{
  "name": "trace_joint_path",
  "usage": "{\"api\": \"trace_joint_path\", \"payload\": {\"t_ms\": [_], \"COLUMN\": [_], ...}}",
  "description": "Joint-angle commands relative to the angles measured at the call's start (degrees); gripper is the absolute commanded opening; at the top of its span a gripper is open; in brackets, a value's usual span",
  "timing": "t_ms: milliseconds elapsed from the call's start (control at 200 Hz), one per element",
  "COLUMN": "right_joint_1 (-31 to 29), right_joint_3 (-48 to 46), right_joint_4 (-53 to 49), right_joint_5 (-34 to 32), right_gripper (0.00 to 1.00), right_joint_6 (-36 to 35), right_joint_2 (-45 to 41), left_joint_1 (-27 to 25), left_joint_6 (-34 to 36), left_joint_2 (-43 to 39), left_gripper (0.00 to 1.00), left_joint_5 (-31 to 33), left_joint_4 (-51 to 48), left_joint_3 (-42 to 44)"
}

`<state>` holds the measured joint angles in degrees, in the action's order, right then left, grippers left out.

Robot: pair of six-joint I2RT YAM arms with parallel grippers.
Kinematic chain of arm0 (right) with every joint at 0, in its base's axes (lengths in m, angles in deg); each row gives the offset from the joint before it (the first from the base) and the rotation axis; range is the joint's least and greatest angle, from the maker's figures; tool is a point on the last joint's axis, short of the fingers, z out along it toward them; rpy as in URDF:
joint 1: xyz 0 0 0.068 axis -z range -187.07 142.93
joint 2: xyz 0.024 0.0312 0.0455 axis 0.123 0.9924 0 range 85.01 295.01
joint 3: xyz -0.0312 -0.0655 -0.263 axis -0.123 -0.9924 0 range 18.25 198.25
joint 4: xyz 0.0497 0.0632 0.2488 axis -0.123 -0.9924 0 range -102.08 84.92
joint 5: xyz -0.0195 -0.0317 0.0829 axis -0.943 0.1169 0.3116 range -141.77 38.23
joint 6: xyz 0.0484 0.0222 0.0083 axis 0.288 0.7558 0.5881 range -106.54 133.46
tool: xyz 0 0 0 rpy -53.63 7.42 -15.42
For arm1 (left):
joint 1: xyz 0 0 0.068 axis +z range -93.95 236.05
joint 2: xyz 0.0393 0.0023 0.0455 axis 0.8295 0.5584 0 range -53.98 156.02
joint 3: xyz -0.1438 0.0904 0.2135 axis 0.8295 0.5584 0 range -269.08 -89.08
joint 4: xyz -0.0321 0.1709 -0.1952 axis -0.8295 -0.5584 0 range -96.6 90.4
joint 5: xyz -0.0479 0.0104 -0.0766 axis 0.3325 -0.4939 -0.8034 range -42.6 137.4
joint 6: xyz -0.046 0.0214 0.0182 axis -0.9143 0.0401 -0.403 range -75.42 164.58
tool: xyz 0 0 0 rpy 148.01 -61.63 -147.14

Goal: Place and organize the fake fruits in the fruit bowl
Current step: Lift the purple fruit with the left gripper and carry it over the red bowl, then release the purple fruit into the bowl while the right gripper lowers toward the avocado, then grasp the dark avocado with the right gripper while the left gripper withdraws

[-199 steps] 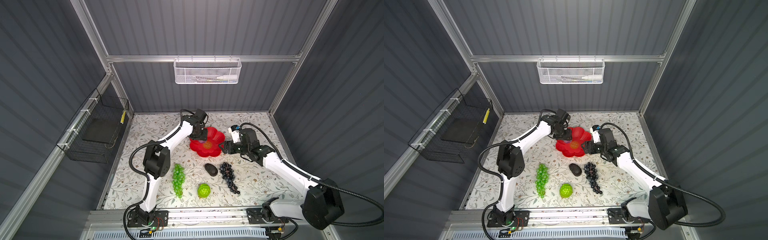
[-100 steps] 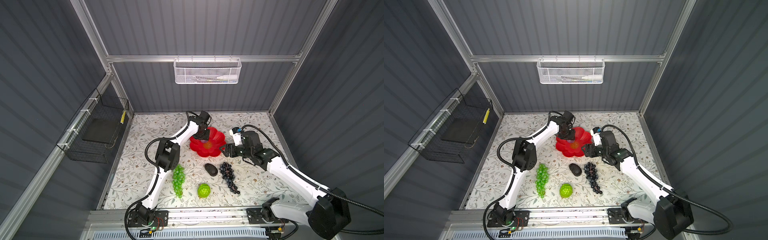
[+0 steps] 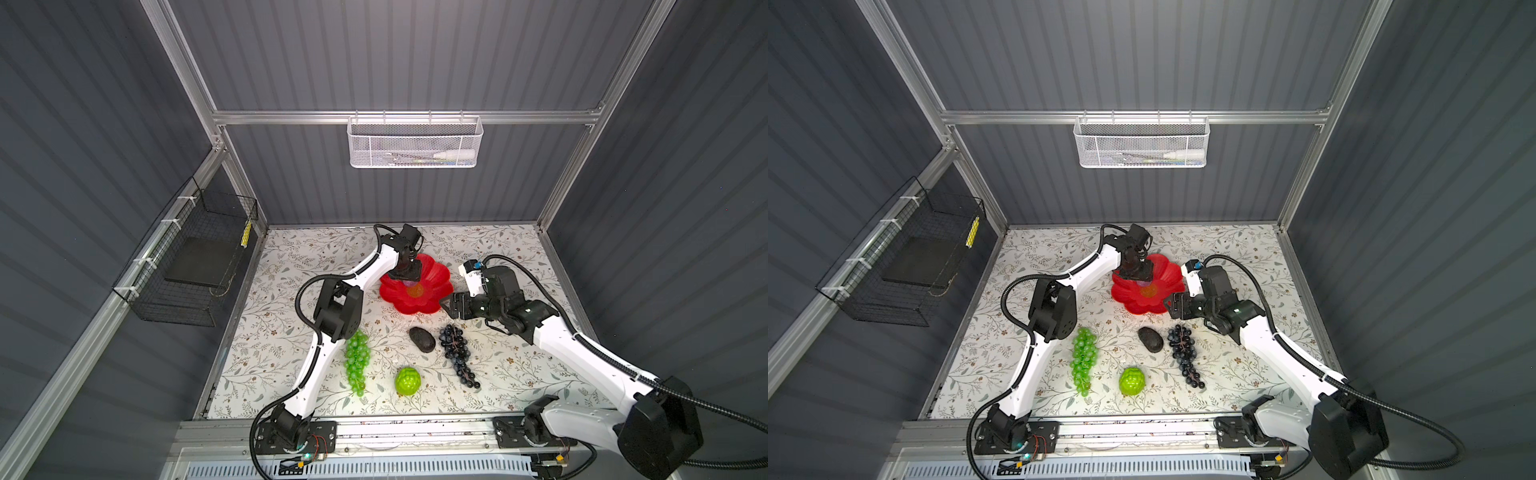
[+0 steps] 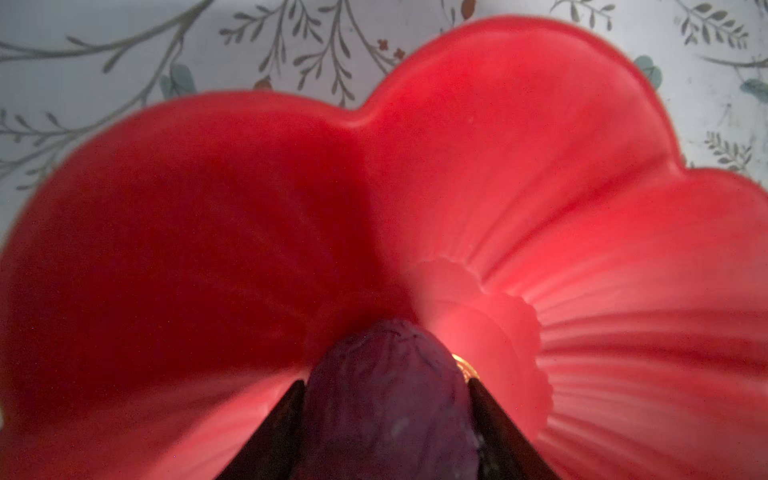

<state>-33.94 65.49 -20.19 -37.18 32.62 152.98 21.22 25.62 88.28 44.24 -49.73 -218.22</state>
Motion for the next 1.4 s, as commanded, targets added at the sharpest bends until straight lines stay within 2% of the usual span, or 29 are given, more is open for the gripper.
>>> {"api": "trace_joint_path", "payload": {"t_ms": [0,60,195,415,590,725,850,905,1161,1396], "right_joint_1": [-0.4,-0.6,-1.3,-5.2,-11.4,-17.0,-20.9,-21.2,-21.3,-21.3], "right_joint_3": [-0.2,0.1,1.3,2.5,2.4,4.2,7.0,7.6,10.8,11.5], "right_joint_4": [-0.4,-1.0,-2.7,-7.6,-11.3,-13.1,-13.4,-12.3,-10.5,-9.5], "right_joint_5": [-0.6,-0.9,-1.6,-5.0,-9.6,-12.1,-15.6,-15.2,-13.8,-12.7], "right_gripper": [0.79,0.80,0.79,0.78,0.77,0.80,0.80,0.80,0.78,0.72], "right_joint_6": [0.1,-0.4,-1.6,-3.6,-4.3,-6.1,-6.9,-7.0,-9.7,-10.5], "right_joint_2": [-0.1,0.0,0.3,0.8,1.6,6.5,12.5,14.6,24.2,29.5], "left_joint_1": [-0.2,-0.3,-0.2,-0.2,-0.2,-0.2,-0.2,-0.2,-0.2,-0.2], "left_joint_6": [0.4,0.6,1.0,0.3,-0.3,-2.3,-3.9,-4.3,-7.0,-7.5], "left_joint_2": [-0.3,-1.4,-5.8,-21.1,-32.2,-41.6,-47.5,-49.3,-54.7,-56.5], "left_gripper": [0.70,0.83,0.91,0.90,0.90,0.90,0.90,0.90,0.91,0.91], "left_joint_5": [0.0,0.7,2.6,5.4,7.2,8.6,10.7,11.9,13.9,15.9], "left_joint_4": [0.0,0.1,0.8,7.3,10.4,15.5,15.9,16.1,16.7,16.4], "left_joint_3": [0.0,0.2,1.3,14.1,27.5,40.7,47.4,51.1,58.6,59.9]}}
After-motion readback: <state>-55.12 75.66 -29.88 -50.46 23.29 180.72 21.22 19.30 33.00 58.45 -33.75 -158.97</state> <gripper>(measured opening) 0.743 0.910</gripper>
